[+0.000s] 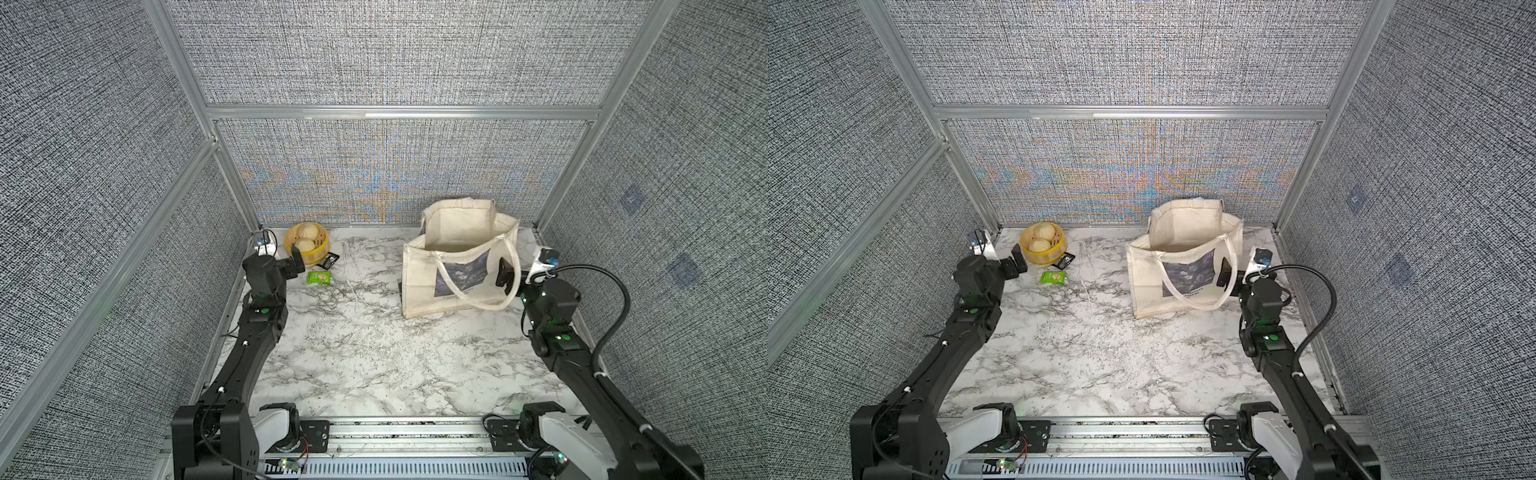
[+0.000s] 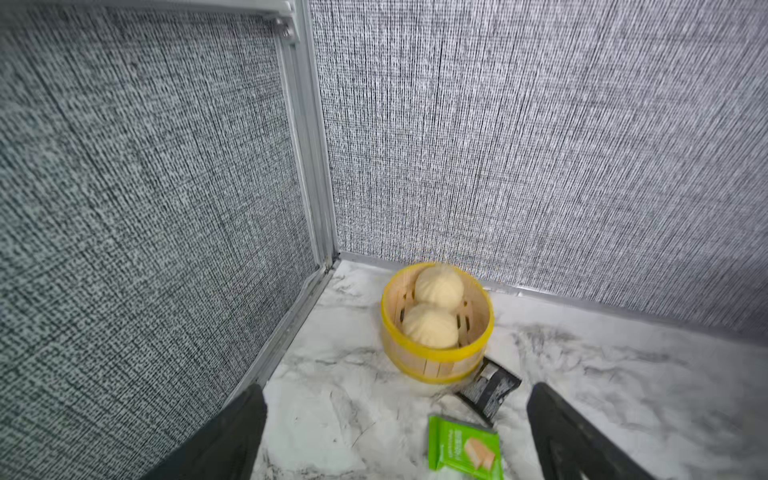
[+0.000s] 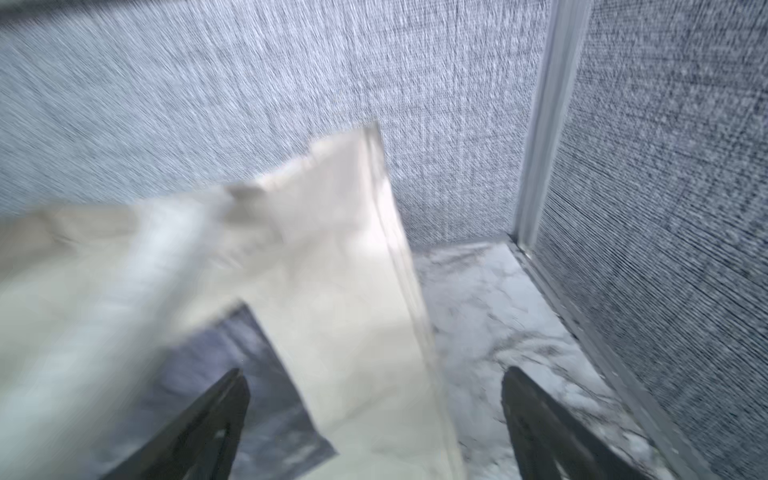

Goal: Take out the compass set from the canvas bag
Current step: Adjust the canvas bag at the center of the board.

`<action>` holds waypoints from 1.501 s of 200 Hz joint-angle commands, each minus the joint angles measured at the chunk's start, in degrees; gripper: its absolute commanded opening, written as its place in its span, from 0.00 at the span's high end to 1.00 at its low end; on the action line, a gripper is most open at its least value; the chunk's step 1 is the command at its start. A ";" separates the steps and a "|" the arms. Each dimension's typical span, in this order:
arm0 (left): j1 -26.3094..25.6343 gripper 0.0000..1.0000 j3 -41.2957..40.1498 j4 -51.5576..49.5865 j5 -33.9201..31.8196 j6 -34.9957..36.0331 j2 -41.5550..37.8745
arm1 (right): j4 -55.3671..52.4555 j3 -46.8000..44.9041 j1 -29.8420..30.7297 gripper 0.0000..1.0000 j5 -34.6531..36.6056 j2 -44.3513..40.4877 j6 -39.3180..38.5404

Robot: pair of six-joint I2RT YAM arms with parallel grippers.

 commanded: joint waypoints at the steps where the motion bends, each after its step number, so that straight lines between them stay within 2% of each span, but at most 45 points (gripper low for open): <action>1: -3.30 0.02 9.37 -24.54 1.13 -8.48 1.64 | -19.26 6.47 0.68 0.04 -12.21 -4.29 10.96; 25: -12.56 0.03 18.69 -28.82 3.92 -11.59 4.58 | -31.72 19.36 1.36 0.04 -11.73 -0.86 9.22; 50: -18.81 0.08 28.46 -32.25 12.22 -15.33 10.45 | -44.15 33.53 1.45 0.04 -8.50 5.36 4.61; 82: -24.61 0.09 40.32 -36.54 15.79 -15.08 18.99 | -50.86 40.02 2.24 0.04 -5.68 6.99 3.56; 105: -26.21 0.09 46.59 -38.34 19.49 -15.94 25.51 | -51.01 36.34 3.38 0.04 -3.93 1.09 3.69; 131: -28.38 0.11 56.45 -43.95 24.62 -16.80 34.05 | -48.72 25.92 3.38 0.04 -0.22 -6.90 4.12; 161: -32.22 0.12 67.45 -52.08 28.21 -16.30 40.90 | -47.76 11.72 3.47 0.04 -6.98 -9.30 11.19; 180: -34.08 0.11 69.50 -54.96 27.98 -16.61 41.50 | -46.88 5.27 3.46 0.04 -9.92 -8.77 15.17; 193: -34.94 0.10 69.64 -56.72 26.45 -17.32 41.15 | -47.49 2.27 3.37 0.01 -8.14 -8.17 16.89; 210: -35.61 0.12 71.28 -60.88 23.69 -18.55 41.96 | -50.03 0.31 3.38 0.01 -2.96 -6.93 19.66; 233: -36.06 0.13 75.22 -64.47 25.07 -21.11 45.55 | -54.64 -0.59 3.38 0.01 2.08 -3.59 23.80; 262: -37.39 0.14 83.93 -68.18 24.77 -20.75 52.09 | -59.80 -1.28 3.38 0.01 6.98 0.87 30.98; 280: -37.53 0.14 86.48 -68.93 23.98 -20.81 53.85 | -62.77 -1.38 3.29 0.01 10.11 3.79 34.98; 300: -37.53 0.17 87.76 -70.76 20.24 -19.52 54.63 | -67.00 0.14 2.16 0.01 13.92 5.54 36.67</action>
